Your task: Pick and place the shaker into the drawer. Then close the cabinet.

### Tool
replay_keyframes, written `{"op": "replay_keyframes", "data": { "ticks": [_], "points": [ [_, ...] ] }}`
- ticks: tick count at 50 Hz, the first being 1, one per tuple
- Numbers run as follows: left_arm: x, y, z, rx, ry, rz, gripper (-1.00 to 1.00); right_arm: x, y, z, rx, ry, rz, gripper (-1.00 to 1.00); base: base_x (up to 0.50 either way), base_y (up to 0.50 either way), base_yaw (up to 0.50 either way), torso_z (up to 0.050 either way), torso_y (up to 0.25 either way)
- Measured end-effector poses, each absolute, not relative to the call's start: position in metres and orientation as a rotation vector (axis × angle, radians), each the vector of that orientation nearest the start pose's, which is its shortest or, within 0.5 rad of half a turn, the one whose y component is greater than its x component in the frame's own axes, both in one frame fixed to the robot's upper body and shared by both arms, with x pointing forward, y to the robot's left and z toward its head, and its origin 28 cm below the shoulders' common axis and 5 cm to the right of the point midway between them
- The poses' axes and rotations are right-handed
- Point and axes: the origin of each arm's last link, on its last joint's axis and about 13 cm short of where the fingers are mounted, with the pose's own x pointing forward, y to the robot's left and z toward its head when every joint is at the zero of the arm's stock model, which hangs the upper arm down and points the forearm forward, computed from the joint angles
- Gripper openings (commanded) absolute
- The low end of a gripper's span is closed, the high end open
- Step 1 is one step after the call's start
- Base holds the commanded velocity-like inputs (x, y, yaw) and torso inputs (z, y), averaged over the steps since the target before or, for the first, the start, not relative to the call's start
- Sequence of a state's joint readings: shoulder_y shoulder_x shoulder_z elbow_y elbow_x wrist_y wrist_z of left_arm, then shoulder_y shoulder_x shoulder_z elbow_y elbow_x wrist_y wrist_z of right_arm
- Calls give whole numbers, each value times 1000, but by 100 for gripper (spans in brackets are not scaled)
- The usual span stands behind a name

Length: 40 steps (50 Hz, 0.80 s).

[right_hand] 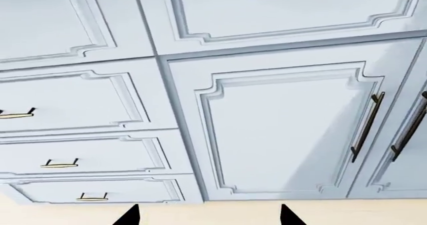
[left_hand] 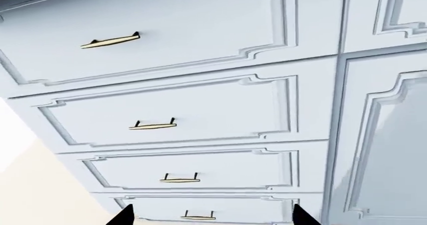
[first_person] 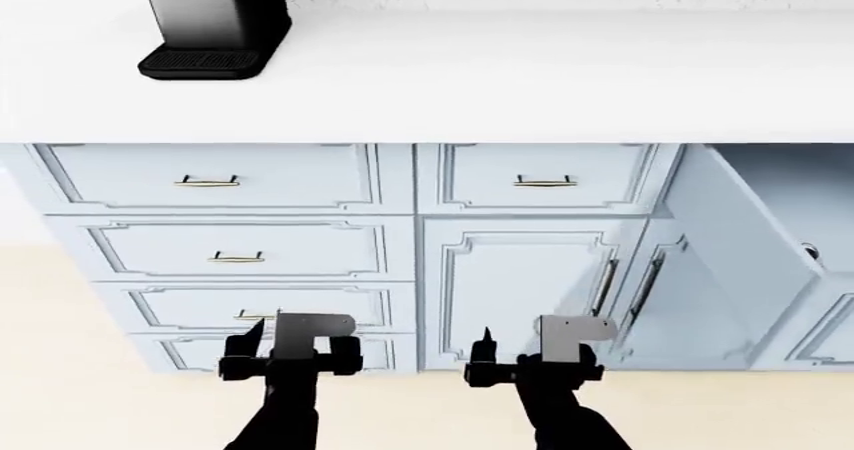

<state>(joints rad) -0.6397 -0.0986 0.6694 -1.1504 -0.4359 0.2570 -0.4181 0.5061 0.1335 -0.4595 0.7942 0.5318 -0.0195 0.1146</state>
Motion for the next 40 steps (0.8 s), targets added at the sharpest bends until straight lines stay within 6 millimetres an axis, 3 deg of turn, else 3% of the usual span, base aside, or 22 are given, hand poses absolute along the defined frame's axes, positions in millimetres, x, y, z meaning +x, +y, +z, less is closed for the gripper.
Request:
{"op": "replay_keyframes", "data": {
  "ticks": [21,40],
  "points": [
    [303,201,-38,199,286,146,100,292,-88,-24,136,354,84,100,500,0,0,0,0],
    [303,200,-32,147,242,125,100,291,-90,-18,132,308,49,100,0,0,0,0,0]
  ]
}}
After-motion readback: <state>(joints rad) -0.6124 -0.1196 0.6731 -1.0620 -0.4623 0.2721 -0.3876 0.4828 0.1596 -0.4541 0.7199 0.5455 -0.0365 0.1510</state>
